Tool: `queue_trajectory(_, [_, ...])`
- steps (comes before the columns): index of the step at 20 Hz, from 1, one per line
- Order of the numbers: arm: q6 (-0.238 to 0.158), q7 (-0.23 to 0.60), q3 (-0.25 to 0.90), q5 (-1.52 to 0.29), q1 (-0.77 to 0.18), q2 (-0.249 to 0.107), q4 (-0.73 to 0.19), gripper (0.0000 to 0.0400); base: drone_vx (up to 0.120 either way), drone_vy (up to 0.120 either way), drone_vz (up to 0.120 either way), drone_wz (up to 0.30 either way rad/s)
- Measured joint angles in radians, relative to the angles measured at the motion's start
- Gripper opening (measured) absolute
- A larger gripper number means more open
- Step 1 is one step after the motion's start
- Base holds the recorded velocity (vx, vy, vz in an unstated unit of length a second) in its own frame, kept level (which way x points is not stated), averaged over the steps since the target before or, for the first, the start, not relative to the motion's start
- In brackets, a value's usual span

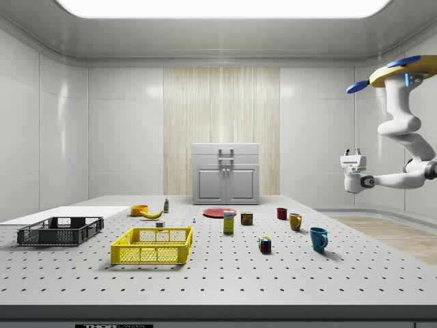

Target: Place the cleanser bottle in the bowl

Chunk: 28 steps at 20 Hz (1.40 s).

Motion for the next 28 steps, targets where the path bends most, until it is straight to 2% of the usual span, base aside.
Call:
queue_trajectory(3, [-0.053,-0.001,0.001,0.001,-0.002,0.007,0.063,0.0400,0.000,0.000,0.000,0.000])
queue_trajectory(5, [-0.084,-0.001,0.001,0.001,-0.002,0.019,0.106,0.0400,0.020,-0.120,0.000,0.000])
queue_trajectory(12, [-0.162,-0.002,0.003,0.002,-0.004,0.065,0.236,0.0400,0.120,-0.120,0.000,0.000])
queue_trajectory(18, [-0.187,-0.003,0.003,0.002,-0.006,0.082,0.283,0.0400,0.120,-0.120,0.000,0.000])
queue_trajectory(28, [-0.189,-0.003,0.004,0.002,-0.007,0.085,0.296,0.0400,0.120,-0.120,0.000,0.000])
